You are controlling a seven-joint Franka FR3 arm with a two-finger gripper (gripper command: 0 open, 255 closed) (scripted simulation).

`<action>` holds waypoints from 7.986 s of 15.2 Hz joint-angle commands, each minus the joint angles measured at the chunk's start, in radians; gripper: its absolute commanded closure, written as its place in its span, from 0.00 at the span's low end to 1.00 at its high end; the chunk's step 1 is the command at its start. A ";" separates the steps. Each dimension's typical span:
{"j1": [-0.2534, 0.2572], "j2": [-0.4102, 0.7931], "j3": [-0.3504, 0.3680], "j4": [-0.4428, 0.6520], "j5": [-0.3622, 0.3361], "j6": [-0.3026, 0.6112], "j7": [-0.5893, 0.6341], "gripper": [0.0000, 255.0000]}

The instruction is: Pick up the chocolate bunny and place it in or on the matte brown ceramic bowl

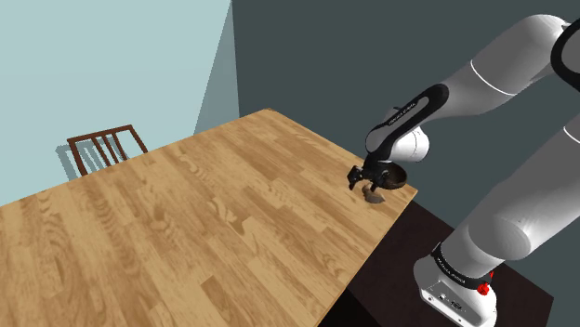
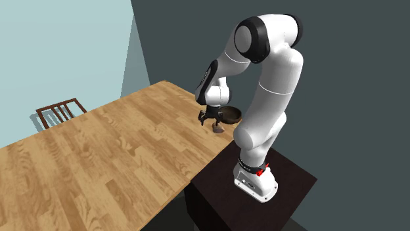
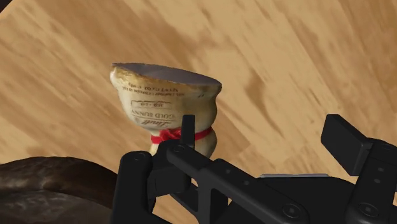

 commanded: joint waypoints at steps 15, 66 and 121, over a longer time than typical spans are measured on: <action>-0.015 -0.024 0.001 -0.013 -0.071 -0.053 0.061 1.00; -0.128 -0.110 -0.026 0.111 -0.363 -0.294 0.215 1.00; -0.233 0.063 -0.162 0.382 -0.353 -0.403 -0.035 0.00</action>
